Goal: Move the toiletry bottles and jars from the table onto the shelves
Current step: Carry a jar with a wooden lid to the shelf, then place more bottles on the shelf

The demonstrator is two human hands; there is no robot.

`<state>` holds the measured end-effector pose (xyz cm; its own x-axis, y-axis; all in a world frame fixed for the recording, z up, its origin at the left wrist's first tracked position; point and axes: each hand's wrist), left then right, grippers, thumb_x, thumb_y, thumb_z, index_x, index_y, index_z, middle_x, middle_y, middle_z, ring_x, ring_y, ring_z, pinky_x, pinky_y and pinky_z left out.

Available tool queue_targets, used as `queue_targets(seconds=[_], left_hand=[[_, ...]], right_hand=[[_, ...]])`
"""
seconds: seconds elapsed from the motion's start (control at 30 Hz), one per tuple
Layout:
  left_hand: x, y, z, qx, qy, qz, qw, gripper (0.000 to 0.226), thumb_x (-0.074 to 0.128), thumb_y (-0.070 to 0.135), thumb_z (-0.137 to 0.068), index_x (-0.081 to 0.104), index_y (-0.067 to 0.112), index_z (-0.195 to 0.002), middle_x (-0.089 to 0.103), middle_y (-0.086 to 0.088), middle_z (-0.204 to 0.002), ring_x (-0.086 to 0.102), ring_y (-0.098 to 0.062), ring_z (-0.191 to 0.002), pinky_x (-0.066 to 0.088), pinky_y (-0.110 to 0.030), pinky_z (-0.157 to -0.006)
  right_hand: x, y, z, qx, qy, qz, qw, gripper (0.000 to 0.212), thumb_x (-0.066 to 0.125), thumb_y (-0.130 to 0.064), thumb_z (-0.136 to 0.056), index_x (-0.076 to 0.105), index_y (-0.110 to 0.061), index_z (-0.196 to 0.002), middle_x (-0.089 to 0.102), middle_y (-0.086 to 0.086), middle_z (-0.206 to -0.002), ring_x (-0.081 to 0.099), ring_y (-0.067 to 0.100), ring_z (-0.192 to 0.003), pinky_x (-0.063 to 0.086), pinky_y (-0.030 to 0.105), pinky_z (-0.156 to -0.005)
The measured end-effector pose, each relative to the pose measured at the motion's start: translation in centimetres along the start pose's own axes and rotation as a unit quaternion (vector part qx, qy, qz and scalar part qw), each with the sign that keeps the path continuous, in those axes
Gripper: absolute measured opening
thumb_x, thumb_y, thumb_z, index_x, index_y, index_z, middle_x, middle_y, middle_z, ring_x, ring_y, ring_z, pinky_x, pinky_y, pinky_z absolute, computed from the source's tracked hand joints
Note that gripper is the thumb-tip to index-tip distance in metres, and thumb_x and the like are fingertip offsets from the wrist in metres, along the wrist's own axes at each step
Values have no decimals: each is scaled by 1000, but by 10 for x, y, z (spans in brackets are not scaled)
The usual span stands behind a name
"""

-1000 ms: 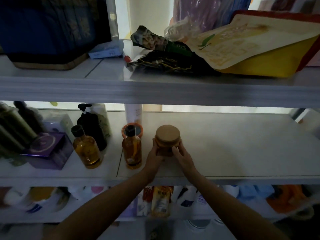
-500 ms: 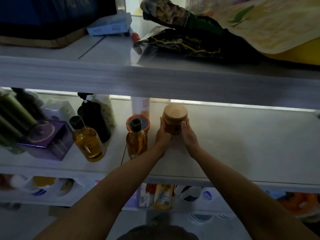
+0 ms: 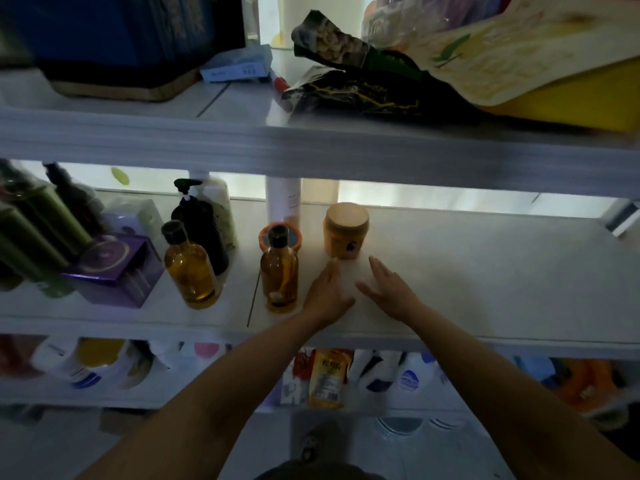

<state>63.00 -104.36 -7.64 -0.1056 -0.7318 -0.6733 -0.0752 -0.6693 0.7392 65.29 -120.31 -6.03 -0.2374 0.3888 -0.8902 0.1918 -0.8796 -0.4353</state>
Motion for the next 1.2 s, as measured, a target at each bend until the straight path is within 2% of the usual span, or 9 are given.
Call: queue_targets(seconds=[0.17,0.27,0.4,0.57,0.63,0.7,0.8,0.93,1.2], left_hand=[[2,-22,64,18,-46,-198,979,84,42,50,-95,-6,9,-150,-4,-10,-159,0,-22,-147,4,-36,-119],[-10,-35,105,25,-60,-255,965,84,38,53,-95,-6,8,-150,-6,-12,-159,-3,-24,-147,1,-38,-120],[-37,-53,152,11,-27,-286,958,83,37,55,-95,-4,9,-150,-5,-10,-159,-5,-23,-147,-3,-37,-118],[-85,-89,207,-43,31,-303,951,85,38,57,-93,-6,12,-150,-9,-8,-159,-8,-21,-147,-5,-37,-118],[-110,-107,234,-68,50,-323,943,85,38,57,-93,-6,11,-150,-9,-8,-159,-8,-22,-147,-4,-38,-118],[-139,-129,264,-103,70,-329,936,86,38,56,-93,-8,12,-150,-10,-7,-159,-9,-22,-147,-5,-37,-117],[-187,-165,319,-172,102,-346,917,85,35,58,-93,-9,12,-150,-12,-5,-159,-11,-20,-146,-8,-36,-117],[-260,-220,410,-276,149,-329,891,88,35,62,-92,-11,15,-150,-17,3,-156,-12,-17,-146,-11,-34,-116],[-383,-304,633,-487,244,-305,781,86,33,59,-94,-15,14,-149,-19,-3,-158,-18,-18,-145,-10,-39,-118]], right_hand=[[29,2,49,-63,-51,142,987,89,37,-64,-88,-2,-14,-151,-1,7,-159,3,19,-147,3,37,-119],[43,-18,76,-96,-70,166,979,91,38,-64,-87,-4,-14,-150,-4,7,-159,-1,19,-147,2,37,-120],[62,-62,101,-142,-91,160,973,110,11,-85,-67,-5,-14,-150,-6,6,-159,-5,17,-146,-1,36,-119],[88,-136,110,-220,-85,155,959,98,34,-74,-81,3,-13,-151,0,6,-159,1,19,-147,2,37,-120],[102,-175,111,-254,-84,161,950,97,36,-73,-82,10,-10,-150,9,9,-158,10,22,-146,7,38,-119],[118,-219,111,-298,-94,186,932,106,17,-84,-77,20,-6,-149,19,13,-155,20,26,-144,12,40,-118],[146,-297,113,-355,-111,195,907,122,-1,-91,-60,9,-8,-150,9,9,-158,10,21,-146,5,37,-118],[195,-420,131,-430,-144,160,877,112,20,-85,-69,-3,-12,-151,-4,2,-159,0,15,-147,3,36,-120],[306,-644,199,-578,-191,140,781,92,41,-61,-89,-6,-10,-150,-9,2,-158,-4,15,-146,-1,32,-119]])
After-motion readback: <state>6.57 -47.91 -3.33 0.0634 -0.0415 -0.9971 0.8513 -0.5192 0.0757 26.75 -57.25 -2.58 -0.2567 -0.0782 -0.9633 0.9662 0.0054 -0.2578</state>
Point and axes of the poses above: each hand's wrist, its own z-axis away from the middle knuckle, its own x-axis out of the palm, y = z × x
